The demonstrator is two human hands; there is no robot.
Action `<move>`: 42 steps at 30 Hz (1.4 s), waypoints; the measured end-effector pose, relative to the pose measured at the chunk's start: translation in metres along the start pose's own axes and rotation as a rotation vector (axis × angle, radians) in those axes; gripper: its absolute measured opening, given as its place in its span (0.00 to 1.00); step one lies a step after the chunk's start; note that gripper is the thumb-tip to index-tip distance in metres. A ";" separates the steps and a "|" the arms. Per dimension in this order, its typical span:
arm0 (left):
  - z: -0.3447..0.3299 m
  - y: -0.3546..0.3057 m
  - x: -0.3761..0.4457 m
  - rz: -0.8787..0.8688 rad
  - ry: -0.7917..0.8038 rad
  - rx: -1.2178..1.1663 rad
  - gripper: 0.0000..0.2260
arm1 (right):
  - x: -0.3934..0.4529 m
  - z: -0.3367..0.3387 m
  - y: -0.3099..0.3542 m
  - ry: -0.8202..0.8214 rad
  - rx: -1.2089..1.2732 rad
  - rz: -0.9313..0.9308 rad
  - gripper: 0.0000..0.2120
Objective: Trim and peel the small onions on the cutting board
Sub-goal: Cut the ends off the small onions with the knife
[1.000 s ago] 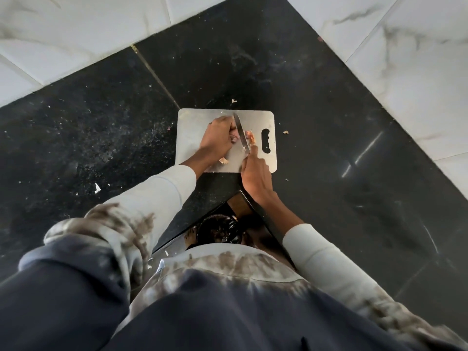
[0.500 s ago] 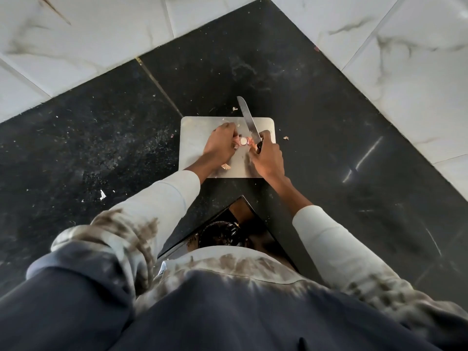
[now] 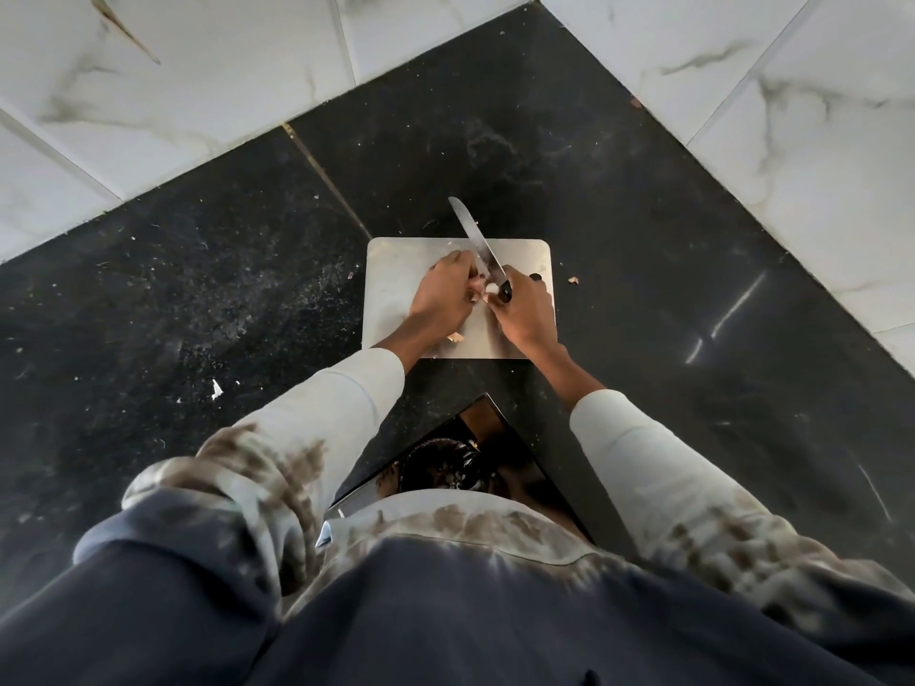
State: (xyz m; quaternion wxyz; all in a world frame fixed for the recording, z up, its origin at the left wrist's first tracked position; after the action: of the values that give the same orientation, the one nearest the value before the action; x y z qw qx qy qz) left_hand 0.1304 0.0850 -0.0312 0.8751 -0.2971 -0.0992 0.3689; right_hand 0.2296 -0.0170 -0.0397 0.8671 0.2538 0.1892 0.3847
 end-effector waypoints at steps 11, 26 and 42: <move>0.020 0.025 0.013 0.047 0.057 -0.060 0.19 | 0.001 0.002 0.003 0.060 0.116 -0.013 0.26; 0.031 0.061 -0.032 -0.050 0.208 -0.132 0.23 | -0.012 -0.019 0.025 0.061 0.222 0.083 0.16; 0.035 0.062 -0.038 0.045 -0.002 -0.179 0.17 | -0.042 -0.035 0.024 0.089 0.247 0.080 0.17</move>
State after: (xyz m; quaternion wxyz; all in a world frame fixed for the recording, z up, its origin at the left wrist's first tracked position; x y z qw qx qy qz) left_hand 0.0535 0.1082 -0.0387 0.8365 -0.3759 -0.1259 0.3784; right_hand 0.1713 -0.0251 -0.0481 0.8039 0.3485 0.2633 0.4036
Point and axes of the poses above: each hand's wrist, its own x-axis towards the middle knuckle, its own z-axis out of the back of the hand, y = z × x, the point moved 10 cm from there along x, towards the middle knuckle
